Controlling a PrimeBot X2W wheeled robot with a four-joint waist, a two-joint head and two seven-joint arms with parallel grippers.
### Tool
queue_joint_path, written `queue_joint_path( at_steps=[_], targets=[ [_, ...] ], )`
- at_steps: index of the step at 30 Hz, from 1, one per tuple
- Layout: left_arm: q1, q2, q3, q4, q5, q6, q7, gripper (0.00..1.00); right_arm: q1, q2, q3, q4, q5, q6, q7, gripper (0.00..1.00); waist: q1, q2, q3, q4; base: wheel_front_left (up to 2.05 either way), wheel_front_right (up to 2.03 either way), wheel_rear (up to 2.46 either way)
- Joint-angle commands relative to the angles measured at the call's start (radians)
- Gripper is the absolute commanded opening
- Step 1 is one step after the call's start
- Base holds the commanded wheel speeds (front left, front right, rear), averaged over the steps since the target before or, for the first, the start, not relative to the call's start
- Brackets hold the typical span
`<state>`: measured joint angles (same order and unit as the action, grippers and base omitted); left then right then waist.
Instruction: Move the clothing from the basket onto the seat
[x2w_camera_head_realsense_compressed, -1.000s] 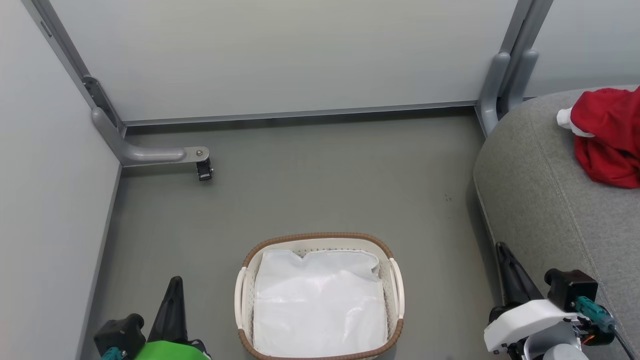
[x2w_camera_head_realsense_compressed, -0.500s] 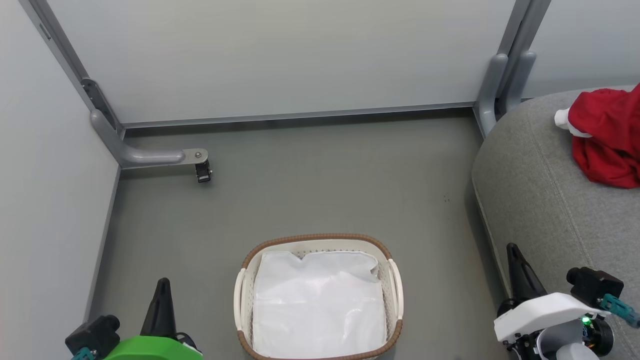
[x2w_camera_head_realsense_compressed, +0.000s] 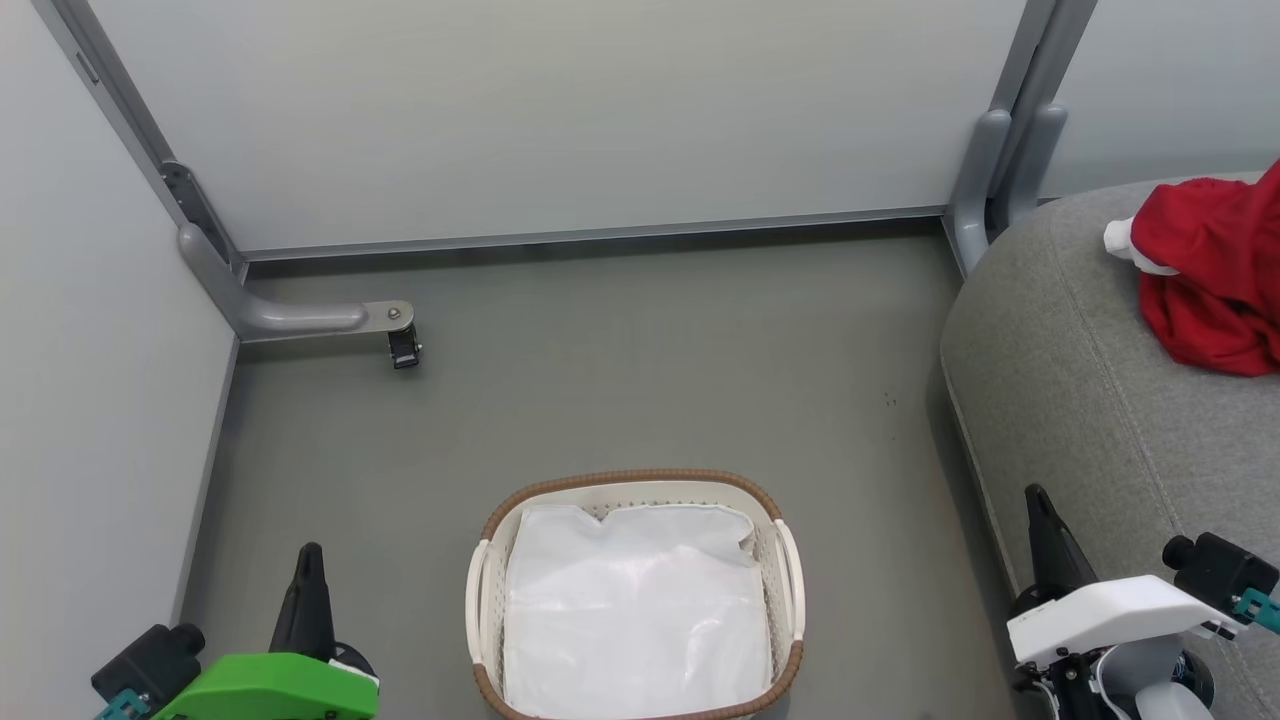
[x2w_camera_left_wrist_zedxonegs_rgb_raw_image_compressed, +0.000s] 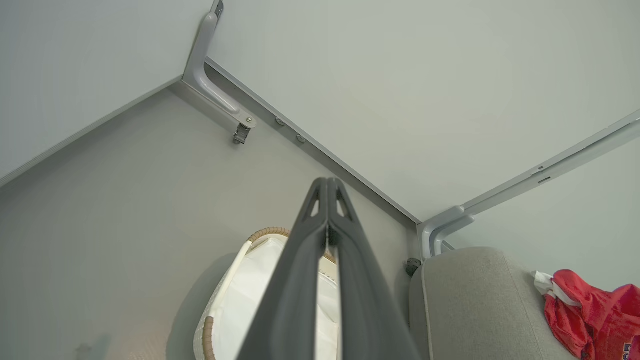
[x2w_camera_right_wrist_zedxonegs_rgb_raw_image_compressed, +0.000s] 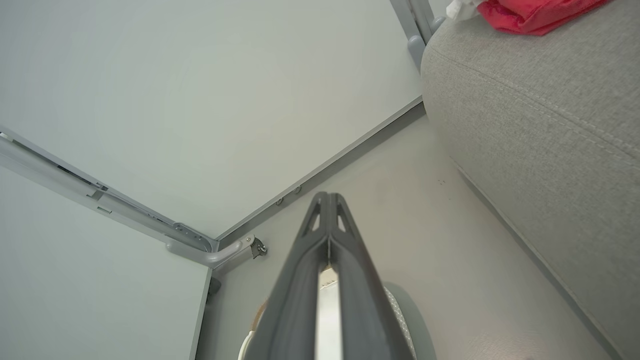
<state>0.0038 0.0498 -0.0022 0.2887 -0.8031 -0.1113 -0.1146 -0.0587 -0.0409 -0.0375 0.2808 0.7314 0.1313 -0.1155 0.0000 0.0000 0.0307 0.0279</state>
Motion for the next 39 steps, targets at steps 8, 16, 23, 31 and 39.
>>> queue_joint_path(
  at_steps=[8,16,23,31,39],
  targets=[
    [-0.043,0.002,0.020,-0.021,-0.119,-0.006,0.032,0.00,-0.028,-0.006,-0.015,-0.020,0.132,0.000,0.033,0.00,0.0000,0.0000,-0.003,-0.003,0.00,0.00,0.00],
    [-0.053,0.002,0.032,-0.024,-0.208,-0.009,0.058,0.00,-0.033,-0.007,-0.023,-0.022,0.229,0.000,0.059,0.00,0.0000,0.0000,-0.005,-0.005,0.00,0.00,0.00],
    [-0.061,0.002,0.044,-0.027,-0.281,-0.010,0.078,0.00,-0.036,-0.008,-0.030,-0.025,0.308,0.000,0.080,0.00,0.0000,0.0000,-0.007,-0.007,0.00,0.00,0.00],
    [-0.072,0.002,0.055,-0.030,-0.360,-0.011,0.102,0.00,-0.040,-0.008,-0.037,-0.027,0.392,-0.001,0.102,0.00,0.0000,0.0000,-0.009,-0.009,0.00,0.00,0.00],
    [-0.079,0.002,0.065,-0.032,-0.435,-0.013,0.123,0.00,-0.042,-0.009,-0.044,-0.029,0.474,-0.001,0.124,0.00,0.0000,0.0000,-0.012,-0.012,0.00,0.00,0.00]
  ],
)
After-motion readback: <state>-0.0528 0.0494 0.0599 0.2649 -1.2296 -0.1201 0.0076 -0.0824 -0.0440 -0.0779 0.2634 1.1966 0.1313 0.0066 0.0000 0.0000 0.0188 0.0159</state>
